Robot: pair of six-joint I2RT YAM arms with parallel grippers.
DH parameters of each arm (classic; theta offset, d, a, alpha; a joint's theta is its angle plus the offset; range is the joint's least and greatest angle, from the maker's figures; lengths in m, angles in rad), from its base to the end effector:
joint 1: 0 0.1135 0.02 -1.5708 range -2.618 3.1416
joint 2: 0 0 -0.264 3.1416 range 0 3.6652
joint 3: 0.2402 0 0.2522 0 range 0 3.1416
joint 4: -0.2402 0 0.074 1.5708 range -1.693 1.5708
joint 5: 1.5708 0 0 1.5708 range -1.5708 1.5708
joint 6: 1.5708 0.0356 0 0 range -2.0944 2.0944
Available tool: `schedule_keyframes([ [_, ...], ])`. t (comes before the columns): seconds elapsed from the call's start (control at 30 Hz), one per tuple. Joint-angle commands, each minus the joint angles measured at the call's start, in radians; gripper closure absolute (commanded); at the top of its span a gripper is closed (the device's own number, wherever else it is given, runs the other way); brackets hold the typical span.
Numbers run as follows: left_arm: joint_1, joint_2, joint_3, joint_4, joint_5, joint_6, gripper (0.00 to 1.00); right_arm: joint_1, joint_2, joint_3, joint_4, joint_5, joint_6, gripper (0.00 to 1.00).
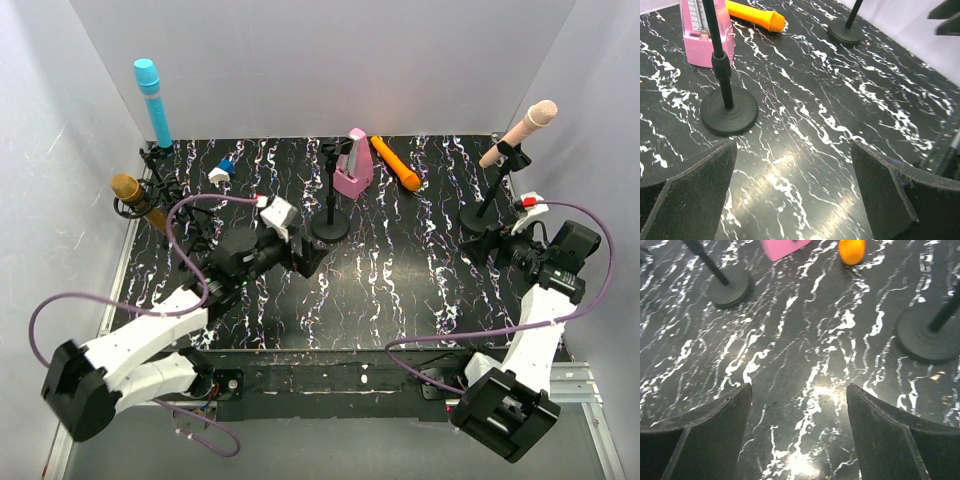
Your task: Attach the microphones to the stand
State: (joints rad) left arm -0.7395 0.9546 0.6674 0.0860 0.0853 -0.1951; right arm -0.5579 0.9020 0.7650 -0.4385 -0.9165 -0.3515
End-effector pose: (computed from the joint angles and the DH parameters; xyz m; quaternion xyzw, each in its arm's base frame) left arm 0.1654 -0.1550 0.2952 0.2340 0.7381 -0.3142 0.5493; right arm 0.1740 -0.0753 0.2945 -0.1289 0.8056 0.1612 0.5553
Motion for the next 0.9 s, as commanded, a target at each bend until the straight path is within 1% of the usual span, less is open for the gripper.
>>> schedule_keyframes([
  [0.0,0.018,0.175,-0.009,0.327,-0.018,0.160,0.02,0.030,-0.012,0.063,-0.195,-0.114,-0.058,0.18],
  [0.1,0.058,0.352,0.001,0.531,0.011,0.191,0.02,0.071,0.009,0.069,-0.230,-0.168,-0.072,0.18],
  [0.13,0.075,0.407,0.021,0.566,0.025,0.191,0.02,0.084,0.020,0.066,-0.235,-0.182,-0.072,0.18],
  [0.3,0.141,0.626,0.125,0.695,0.059,0.169,0.02,0.107,0.035,0.011,-0.195,-0.281,-0.075,0.18],
  [0.43,0.166,0.743,0.199,0.768,0.086,0.140,0.06,0.108,0.034,-0.007,-0.183,-0.294,-0.095,0.17],
  [0.53,0.169,0.815,0.268,0.785,0.102,0.125,0.12,0.108,0.044,-0.004,-0.189,-0.308,-0.103,0.17],
  [0.77,0.169,0.918,0.392,0.776,0.063,0.102,0.24,0.108,0.061,0.022,-0.221,-0.329,-0.122,0.17],
  [0.83,0.169,0.934,0.412,0.767,0.068,0.102,0.33,0.108,0.060,0.022,-0.223,-0.328,-0.126,0.17],
  [0.87,0.169,0.938,0.416,0.762,0.073,0.102,0.42,0.107,0.061,0.023,-0.224,-0.325,-0.127,0.17],
])
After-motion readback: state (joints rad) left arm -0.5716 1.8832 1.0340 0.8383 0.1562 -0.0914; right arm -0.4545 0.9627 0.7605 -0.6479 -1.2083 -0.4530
